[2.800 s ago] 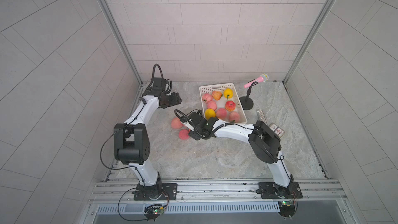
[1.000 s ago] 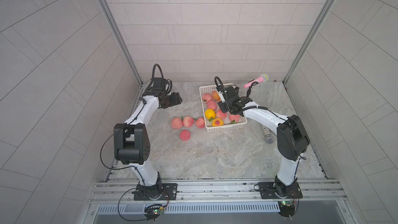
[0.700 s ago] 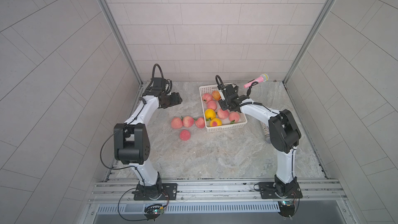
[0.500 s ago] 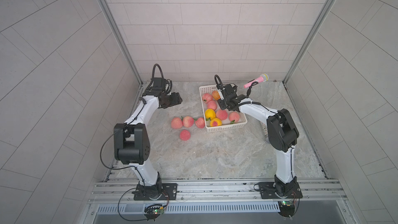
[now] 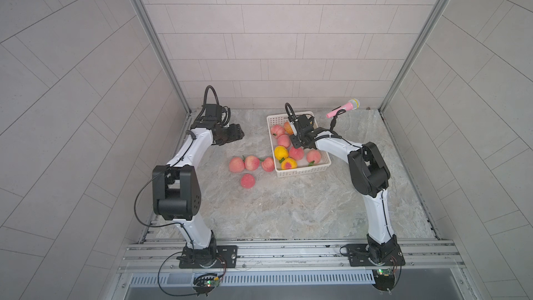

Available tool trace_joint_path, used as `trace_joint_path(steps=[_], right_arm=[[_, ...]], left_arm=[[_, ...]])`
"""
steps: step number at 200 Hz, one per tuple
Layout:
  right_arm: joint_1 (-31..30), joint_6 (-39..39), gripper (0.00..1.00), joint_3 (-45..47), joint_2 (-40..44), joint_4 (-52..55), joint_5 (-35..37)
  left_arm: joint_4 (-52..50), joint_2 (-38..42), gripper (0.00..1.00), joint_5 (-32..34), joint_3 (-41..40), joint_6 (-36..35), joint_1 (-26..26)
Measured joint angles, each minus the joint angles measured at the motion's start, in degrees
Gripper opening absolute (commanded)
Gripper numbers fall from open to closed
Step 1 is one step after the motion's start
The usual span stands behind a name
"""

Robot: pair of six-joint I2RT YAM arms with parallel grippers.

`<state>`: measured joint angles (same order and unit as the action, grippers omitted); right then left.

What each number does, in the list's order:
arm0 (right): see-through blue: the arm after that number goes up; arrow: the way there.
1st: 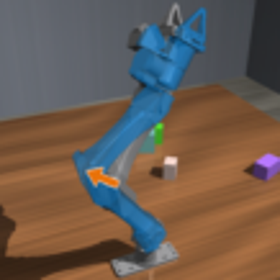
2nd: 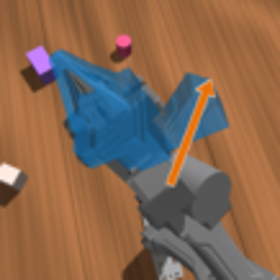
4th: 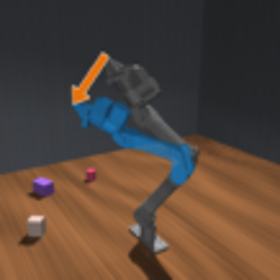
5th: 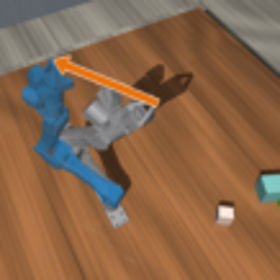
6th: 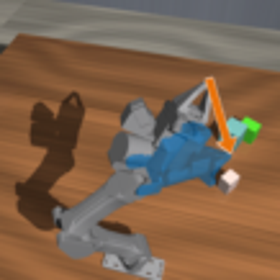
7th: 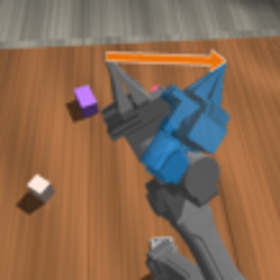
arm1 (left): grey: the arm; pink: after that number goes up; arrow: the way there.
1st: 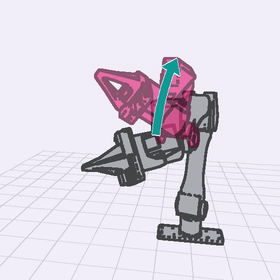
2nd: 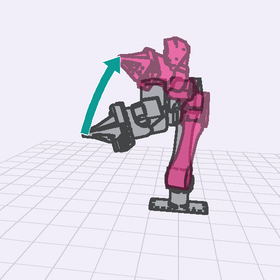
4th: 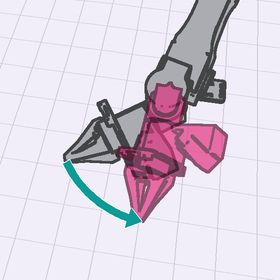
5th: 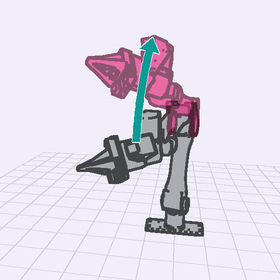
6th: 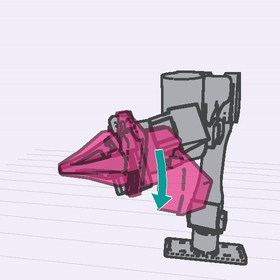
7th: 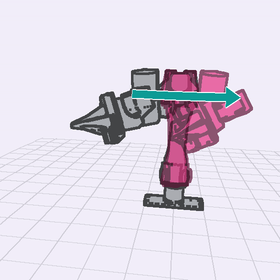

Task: Put the peaches into the basket
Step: Place the peach in the basket.

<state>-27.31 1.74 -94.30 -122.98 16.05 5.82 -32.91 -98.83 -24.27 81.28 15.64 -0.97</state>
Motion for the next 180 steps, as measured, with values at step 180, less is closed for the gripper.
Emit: trace_joint_path(steps=[180], right_arm=[[-0.3,0.7,0.76,4.5,12.2,0.5,-1.3]], left_arm=[[0.0,0.0,0.73,0.1,0.0,0.0,0.0]])
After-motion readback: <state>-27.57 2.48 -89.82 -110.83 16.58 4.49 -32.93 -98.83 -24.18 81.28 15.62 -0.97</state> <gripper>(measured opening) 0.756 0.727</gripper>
